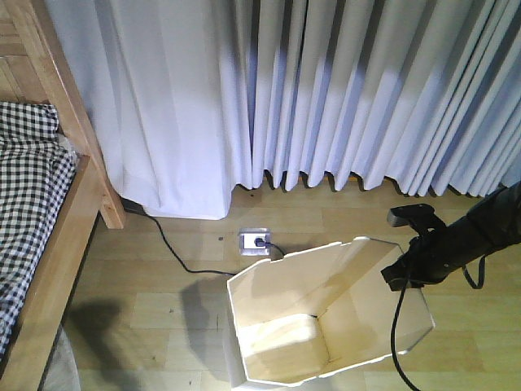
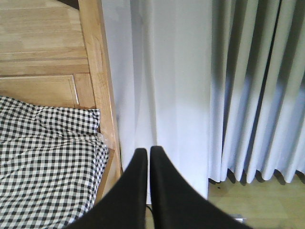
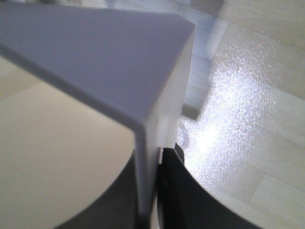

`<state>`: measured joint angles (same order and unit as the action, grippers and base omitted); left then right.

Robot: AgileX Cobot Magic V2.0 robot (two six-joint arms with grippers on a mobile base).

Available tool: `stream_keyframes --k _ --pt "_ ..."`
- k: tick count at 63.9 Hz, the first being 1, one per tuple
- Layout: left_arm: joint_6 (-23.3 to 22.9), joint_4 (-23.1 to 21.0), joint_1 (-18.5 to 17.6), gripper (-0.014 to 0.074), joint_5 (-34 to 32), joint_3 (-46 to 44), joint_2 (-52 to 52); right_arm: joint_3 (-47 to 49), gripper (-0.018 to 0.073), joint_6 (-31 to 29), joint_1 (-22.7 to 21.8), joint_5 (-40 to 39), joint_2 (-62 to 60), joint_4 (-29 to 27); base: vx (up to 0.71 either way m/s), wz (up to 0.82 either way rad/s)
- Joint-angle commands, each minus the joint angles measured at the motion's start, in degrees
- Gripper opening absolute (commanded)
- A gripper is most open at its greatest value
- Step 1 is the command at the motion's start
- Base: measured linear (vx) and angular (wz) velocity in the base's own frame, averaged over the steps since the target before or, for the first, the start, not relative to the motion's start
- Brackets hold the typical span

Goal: Move trash bin to bedside with robot
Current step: 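Drive closer to the bedside by the curtains with the bin held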

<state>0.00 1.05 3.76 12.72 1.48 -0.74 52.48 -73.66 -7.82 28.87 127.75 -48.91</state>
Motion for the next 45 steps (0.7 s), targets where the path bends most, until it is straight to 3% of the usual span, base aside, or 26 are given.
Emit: stream_keyframes --k 1,45 --pt "0.00 -0.24 0.06 -0.0006 -4.05 1.08 -0.84 0.81 -0.0005 0.31 -0.12 8.44 -4.10 -3.69 0.12 0.03" --pt "0.00 -0.24 0.06 -0.0006 -4.05 1.08 -0.84 0.81 -0.0005 0.31 -0.12 8.44 -4.10 -3.69 0.09 0.04"
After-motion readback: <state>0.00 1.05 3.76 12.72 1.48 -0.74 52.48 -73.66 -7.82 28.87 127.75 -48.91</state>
